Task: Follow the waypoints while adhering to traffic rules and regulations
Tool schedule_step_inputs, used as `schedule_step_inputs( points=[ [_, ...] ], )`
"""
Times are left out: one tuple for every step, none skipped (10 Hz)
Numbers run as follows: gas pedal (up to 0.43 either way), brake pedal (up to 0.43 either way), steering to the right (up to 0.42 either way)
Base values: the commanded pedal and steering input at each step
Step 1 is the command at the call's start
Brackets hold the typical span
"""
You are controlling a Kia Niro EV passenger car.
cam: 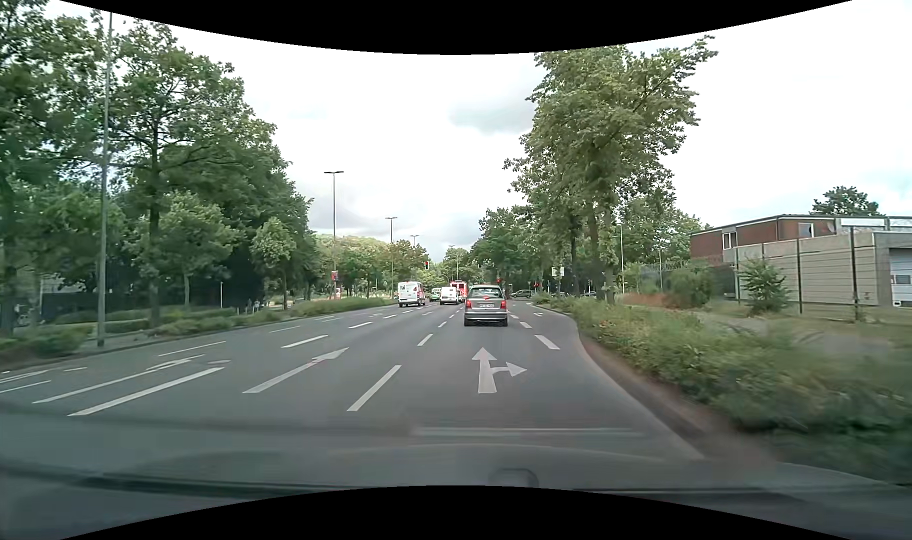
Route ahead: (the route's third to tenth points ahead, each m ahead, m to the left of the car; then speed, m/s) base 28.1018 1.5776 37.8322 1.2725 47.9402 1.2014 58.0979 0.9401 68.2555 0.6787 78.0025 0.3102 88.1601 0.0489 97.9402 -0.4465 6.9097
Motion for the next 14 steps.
schedule_step_inputs(
  points=[
    [0.0, 0.091, 0.004],
    [0.0, 0.073, 0.004],
    [0.0, 0.061, 0.004],
    [0.0, 0.037, 0.003],
    [0.0, 0.024, 0.002],
    [0.0, 0.018, 0.0],
    [0.0, 0.018, -0.002],
    [0.0, 0.018, -0.003],
    [0.0, 0.018, -0.003],
    [0.0, 0.018, -0.006],
    [0.0, 0.018, -0.007],
    [0.0, 0.018, -0.007],
    [0.0, 0.018, -0.005],
    [0.008, 0.018, -0.004]
  ],
)
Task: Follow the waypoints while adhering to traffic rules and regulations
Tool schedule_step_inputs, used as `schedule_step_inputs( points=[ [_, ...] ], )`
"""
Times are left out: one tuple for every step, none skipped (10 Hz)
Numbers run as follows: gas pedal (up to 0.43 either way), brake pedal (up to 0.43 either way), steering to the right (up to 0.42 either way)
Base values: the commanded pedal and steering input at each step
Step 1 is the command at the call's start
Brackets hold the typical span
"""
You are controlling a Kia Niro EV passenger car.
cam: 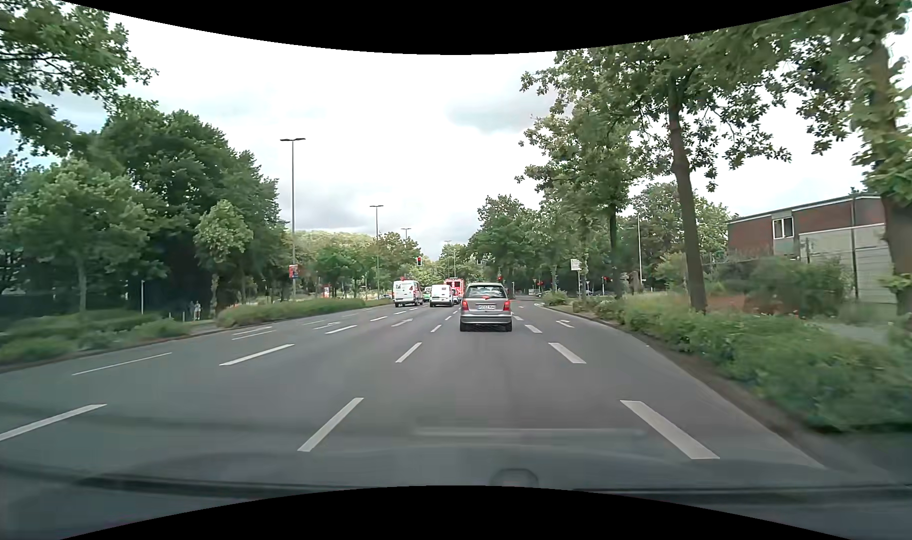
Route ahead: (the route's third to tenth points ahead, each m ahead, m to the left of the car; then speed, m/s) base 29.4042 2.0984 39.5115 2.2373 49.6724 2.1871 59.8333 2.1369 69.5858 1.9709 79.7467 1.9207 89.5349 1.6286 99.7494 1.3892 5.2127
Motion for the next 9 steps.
schedule_step_inputs(
  points=[
    [0.047, 0.018, -0.004],
    [0.067, 0.018, -0.003],
    [0.067, 0.018, -0.004],
    [0.067, 0.018, -0.004],
    [0.067, 0.018, -0.003],
    [0.067, 0.018, -0.003],
    [0.059, 0.018, -0.003],
    [0.059, 0.018, -0.003],
    [0.059, 0.018, -0.003]
  ],
)
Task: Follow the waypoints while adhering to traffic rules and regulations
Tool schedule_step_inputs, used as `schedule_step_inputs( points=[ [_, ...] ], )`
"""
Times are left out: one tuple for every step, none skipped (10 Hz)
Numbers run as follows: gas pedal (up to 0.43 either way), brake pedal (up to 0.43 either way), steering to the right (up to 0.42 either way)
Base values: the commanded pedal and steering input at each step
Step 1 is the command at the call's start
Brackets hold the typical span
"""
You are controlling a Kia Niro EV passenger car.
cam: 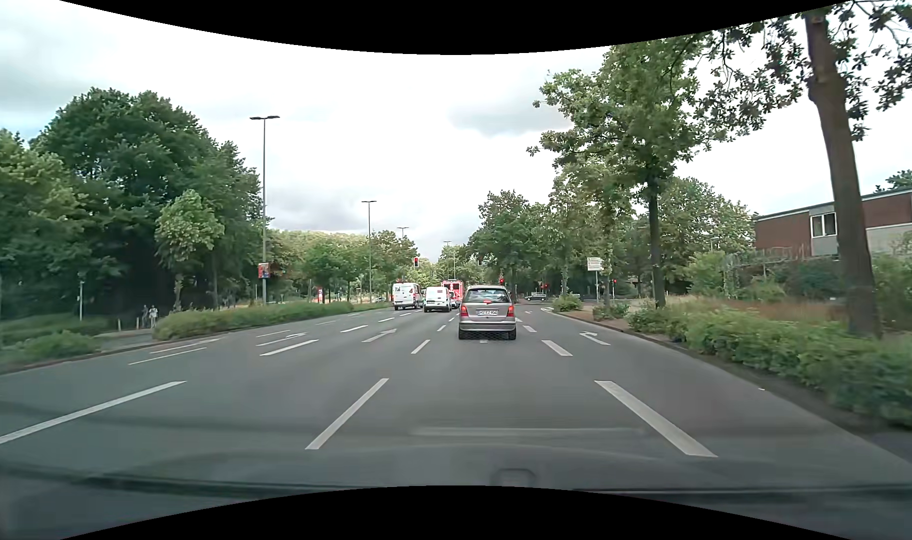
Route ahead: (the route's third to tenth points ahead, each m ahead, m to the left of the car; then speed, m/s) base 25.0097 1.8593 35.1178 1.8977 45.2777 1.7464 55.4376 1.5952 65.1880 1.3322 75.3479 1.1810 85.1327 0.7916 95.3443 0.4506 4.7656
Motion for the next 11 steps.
schedule_step_inputs(
  points=[
    [0.059, 0.018, -0.003],
    [0.059, 0.018, -0.003],
    [0.059, 0.018, -0.003],
    [0.059, 0.018, -0.003],
    [0.047, 0.018, 0.0],
    [0.047, 0.018, 0.001],
    [0.039, 0.018, 0.002],
    [0.028, 0.018, 0.002],
    [0.028, 0.018, 0.001],
    [0.028, 0.018, 0.001],
    [0.02, 0.018, 0.002]
  ],
)
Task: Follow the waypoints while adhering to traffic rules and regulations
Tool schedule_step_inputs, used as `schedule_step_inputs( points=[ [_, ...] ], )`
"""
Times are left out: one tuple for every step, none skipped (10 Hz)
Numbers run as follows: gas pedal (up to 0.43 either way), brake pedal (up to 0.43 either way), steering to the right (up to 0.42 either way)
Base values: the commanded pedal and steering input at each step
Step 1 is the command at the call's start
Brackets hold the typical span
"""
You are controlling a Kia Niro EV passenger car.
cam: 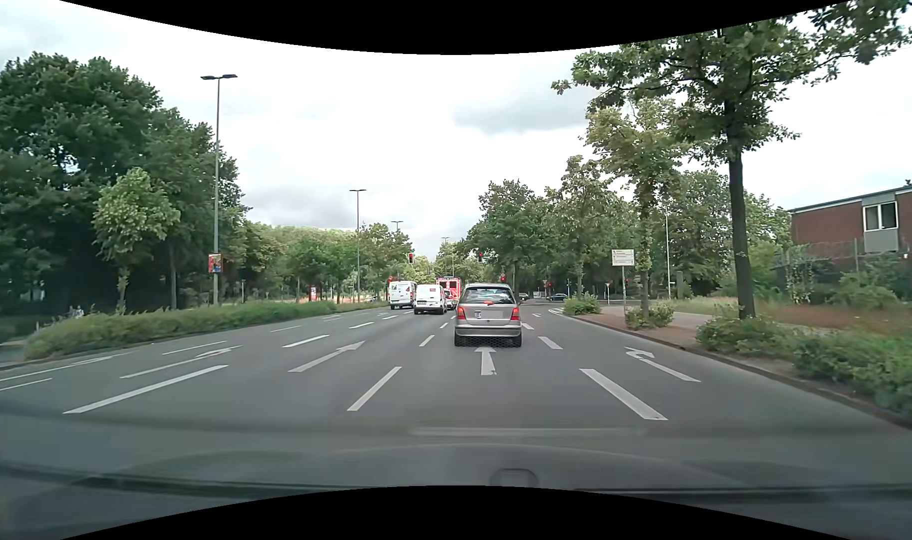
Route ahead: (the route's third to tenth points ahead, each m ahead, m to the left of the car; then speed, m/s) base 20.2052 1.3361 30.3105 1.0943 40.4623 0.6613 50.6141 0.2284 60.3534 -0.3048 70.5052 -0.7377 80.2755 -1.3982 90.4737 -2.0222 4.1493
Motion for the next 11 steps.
schedule_step_inputs(
  points=[
    [0.0, 0.018, 0.001],
    [0.0, 0.018, 0.002],
    [0.0, 0.018, 0.001],
    [0.0, 0.018, 0.002],
    [0.0, 0.018, 0.002],
    [0.0, 0.018, 0.002],
    [0.0, 0.018, 0.002],
    [0.0, 0.018, 0.002],
    [0.0, 0.018, 0.002],
    [0.0, 0.018, 0.002],
    [0.0, 0.024, 0.002]
  ],
)
